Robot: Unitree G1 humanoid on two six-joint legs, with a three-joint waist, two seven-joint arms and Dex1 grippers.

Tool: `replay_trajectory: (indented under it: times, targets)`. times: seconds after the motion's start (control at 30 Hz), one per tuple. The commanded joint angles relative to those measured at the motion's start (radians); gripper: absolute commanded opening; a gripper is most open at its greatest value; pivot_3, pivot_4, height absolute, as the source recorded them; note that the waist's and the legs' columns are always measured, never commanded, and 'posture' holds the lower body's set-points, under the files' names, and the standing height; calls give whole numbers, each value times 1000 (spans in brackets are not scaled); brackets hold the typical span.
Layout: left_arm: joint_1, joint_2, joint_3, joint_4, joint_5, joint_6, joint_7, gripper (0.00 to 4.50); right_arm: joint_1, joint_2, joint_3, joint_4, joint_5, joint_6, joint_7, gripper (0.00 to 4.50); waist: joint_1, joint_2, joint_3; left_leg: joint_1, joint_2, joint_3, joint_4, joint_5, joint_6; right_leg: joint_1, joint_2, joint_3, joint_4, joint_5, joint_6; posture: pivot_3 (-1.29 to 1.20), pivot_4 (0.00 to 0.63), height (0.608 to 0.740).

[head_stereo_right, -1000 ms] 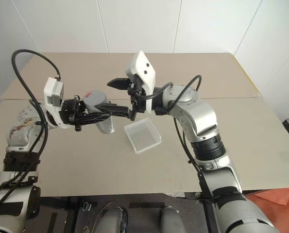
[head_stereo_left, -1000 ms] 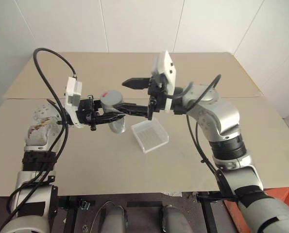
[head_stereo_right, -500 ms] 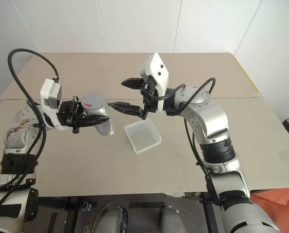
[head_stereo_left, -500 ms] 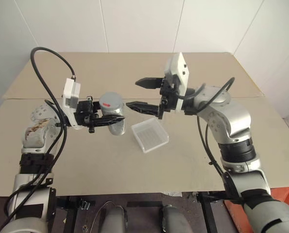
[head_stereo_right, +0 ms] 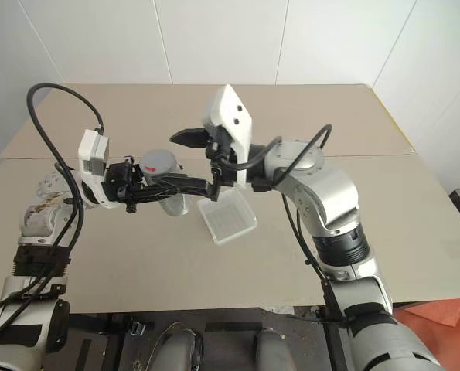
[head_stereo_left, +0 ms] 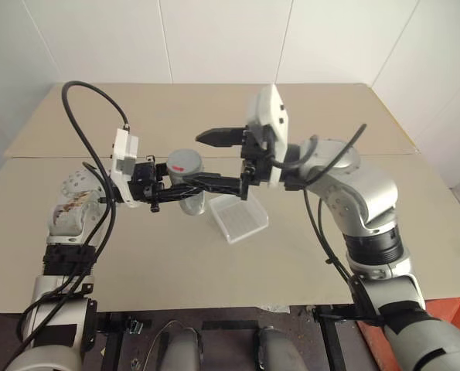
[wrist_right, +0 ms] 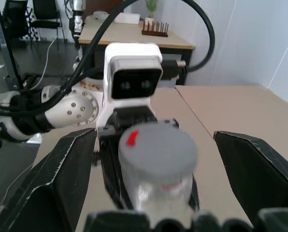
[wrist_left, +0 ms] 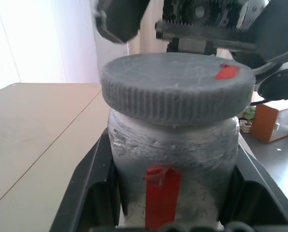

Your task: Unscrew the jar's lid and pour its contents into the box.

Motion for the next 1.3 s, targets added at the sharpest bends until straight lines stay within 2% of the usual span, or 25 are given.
replay_trajectory:
  times: [0.03, 0.53, 0.63, 0.7, 0.73, 0.9, 1.13, 1.3]
  targets:
    - [-36, -4, 5, -4, -4, -22, -1, 2054, -36, 15, 16, -6, -22, 13, -32, 4491, 0, 0, 0, 0, 0, 0, 0, 0, 0, 0, 0, 0, 0, 0, 0, 0, 150, 740]
    - [-21, 2, 8, -23, -1, -20, -3, 2054, -61, 48, 33, 23, -34, 29, -30, 4491, 0, 0, 0, 0, 0, 0, 0, 0, 0, 0, 0, 0, 0, 0, 0, 0, 150, 740]
    - [-20, 3, 8, -25, 0, -20, -2, 2054, -63, 48, 31, 25, -31, 31, -26, 3668, 0, 0, 0, 0, 0, 0, 0, 0, 0, 0, 0, 0, 0, 0, 0, 0, 150, 740]
    - [-16, 4, 7, -29, 1, -20, -2, 2054, -63, 48, 30, 24, -29, 35, -23, 2961, 0, 0, 0, 0, 0, 0, 0, 0, 0, 0, 0, 0, 0, 0, 0, 0, 150, 740]
    - [-15, 4, 7, -30, 1, -20, -2, 2054, -63, 49, 28, 24, -29, 36, -23, 2768, 0, 0, 0, 0, 0, 0, 0, 0, 0, 0, 0, 0, 0, 0, 0, 0, 150, 740]
    - [-10, 7, 2, -33, 8, -24, -5, 2054, -76, 52, 0, 29, -10, 55, -28, 2768, 0, 0, 0, 0, 0, 0, 0, 0, 0, 0, 0, 0, 0, 0, 0, 0, 150, 740]
    - [26, 18, -10, -44, 20, -50, -24, 2054, -141, 42, -195, 91, 144, 211, -81, 2768, 1, 0, 0, 0, 0, 0, 0, 0, 0, 0, 0, 0, 0, 0, 0, 0, 150, 740]
    - [43, 11, 5, -56, 17, -59, 22, 2054, -32, -40, -215, 52, 46, 125, -157, 2768, 6, 0, 0, 0, 0, 0, 0, 0, 0, 1, -1, -1, -1, 0, 0, 0, 150, 740]
